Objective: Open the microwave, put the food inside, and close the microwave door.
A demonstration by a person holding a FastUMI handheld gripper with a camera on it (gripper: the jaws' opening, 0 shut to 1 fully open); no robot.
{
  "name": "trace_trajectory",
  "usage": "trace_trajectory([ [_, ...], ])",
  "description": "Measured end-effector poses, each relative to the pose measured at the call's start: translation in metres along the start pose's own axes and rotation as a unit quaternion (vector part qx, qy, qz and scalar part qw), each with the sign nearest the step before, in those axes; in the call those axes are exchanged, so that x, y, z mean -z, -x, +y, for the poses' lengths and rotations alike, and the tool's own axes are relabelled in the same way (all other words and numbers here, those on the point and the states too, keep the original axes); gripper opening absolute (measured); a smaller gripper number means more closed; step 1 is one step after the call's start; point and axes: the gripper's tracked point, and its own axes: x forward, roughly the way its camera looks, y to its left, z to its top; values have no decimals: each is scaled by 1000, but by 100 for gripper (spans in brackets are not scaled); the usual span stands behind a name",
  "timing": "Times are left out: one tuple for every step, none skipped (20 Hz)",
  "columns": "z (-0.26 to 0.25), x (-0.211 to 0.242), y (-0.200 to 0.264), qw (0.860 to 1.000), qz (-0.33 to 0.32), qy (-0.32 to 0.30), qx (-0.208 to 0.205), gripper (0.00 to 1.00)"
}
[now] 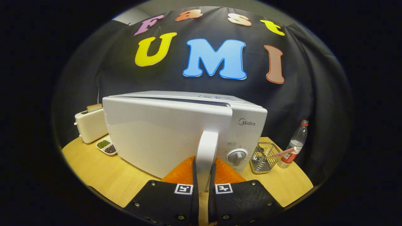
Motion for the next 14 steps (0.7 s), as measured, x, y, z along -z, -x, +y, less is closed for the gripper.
trace_trajectory([
  [1,3,3,1000,6,-12,0,12],
  [3,4,7,1000,13,-22,-1,11],
  [6,5,12,999,19,-29,-2,11],
  [9,5,17,999,24,-32,-3,12],
  [12,7,24,999,29,-32,-4,12],
  [15,8,29,999,31,-33,-6,15],
  [19,10,35,999,33,-36,-9,18],
  [22,11,42,999,36,-38,-12,20],
  [27,13,47,998,38,-38,-13,22],
  [30,14,54,998,41,-36,-12,23],
  [34,16,60,999,43,-30,-10,23],
  [38,17,65,999,45,-24,-8,24],
  [42,18,70,999,46,-19,-6,24],
  [45,19,76,999,47,-17,-5,24],
])
